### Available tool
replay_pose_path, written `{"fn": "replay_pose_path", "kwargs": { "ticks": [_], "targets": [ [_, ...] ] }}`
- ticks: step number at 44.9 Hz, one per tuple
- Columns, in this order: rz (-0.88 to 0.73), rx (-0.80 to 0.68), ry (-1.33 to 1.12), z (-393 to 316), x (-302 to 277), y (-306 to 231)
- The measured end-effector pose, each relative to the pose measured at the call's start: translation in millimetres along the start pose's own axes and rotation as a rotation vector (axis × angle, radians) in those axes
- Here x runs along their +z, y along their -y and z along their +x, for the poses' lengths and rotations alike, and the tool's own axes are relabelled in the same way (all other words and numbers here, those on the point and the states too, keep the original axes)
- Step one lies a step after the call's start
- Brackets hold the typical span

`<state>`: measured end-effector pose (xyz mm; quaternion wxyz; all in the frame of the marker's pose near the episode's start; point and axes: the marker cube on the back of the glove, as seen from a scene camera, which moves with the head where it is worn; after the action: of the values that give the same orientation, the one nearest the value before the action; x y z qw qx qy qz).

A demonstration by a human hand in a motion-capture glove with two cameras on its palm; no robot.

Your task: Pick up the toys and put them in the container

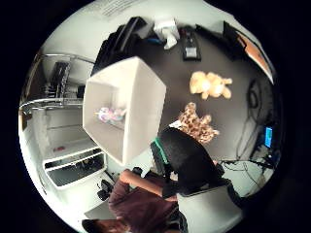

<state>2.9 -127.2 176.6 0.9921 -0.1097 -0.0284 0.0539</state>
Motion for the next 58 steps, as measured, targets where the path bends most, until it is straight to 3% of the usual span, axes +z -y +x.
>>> {"fn": "replay_pose_path", "kwargs": {
  "ticks": [7, 11, 17, 27, 35, 47, 58],
  "targets": [
    [-0.100, -0.017, 0.047, -1.8, 142.8, -5.6],
    [-0.104, -0.050, 0.039, -11.5, 192.4, -4.3],
    [0.047, -0.095, 0.022, -17.5, 205.5, 2.1],
    [-0.041, -0.128, 0.153, -17.6, 199.8, 12.9],
    [-0.113, -0.063, 0.223, -1.0, 139.4, 19.7],
    [0.092, -0.081, 0.106, -9.5, -45.7, 13.7],
    [0.171, -0.152, 0.009, -84.3, -134.5, 21.0]
  ]
}}
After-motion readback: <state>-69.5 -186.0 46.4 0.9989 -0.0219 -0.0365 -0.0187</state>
